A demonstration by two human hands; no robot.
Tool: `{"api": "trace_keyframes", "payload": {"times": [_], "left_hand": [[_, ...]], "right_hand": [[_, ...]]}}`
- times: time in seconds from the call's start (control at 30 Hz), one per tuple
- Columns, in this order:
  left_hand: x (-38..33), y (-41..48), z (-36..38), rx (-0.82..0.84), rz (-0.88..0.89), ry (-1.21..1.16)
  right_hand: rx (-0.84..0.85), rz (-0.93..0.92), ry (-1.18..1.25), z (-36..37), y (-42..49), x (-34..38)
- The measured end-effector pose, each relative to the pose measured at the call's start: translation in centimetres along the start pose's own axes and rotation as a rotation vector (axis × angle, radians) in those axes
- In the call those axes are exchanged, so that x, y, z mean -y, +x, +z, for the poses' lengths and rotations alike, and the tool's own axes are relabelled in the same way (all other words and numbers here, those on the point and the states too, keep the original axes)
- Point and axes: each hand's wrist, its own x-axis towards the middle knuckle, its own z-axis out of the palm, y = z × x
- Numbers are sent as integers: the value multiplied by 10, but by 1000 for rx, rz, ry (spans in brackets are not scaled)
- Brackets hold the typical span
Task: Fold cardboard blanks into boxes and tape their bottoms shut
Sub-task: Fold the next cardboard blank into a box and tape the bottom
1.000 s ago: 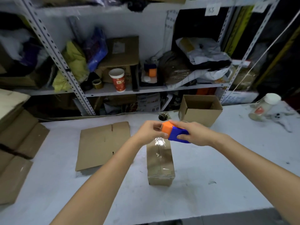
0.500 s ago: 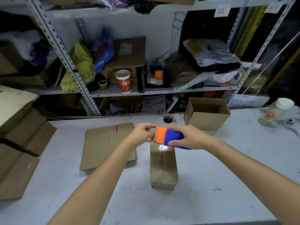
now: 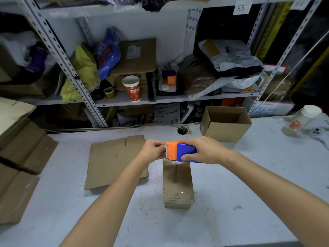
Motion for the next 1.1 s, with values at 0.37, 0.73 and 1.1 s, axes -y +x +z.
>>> {"api": "trace_keyframes", "payload": {"times": [0.37, 0.73, 1.1], "left_hand": [[24, 21, -65, -294, -192, -110], [27, 26, -50, -146, -235, -108], [66, 36, -11, -97, -333, 17]], "right_hand": [[122, 307, -98, -39, -18, -105], [222, 417, -93, -25, -12, -139], [276, 492, -90, 27, 11, -127]]}}
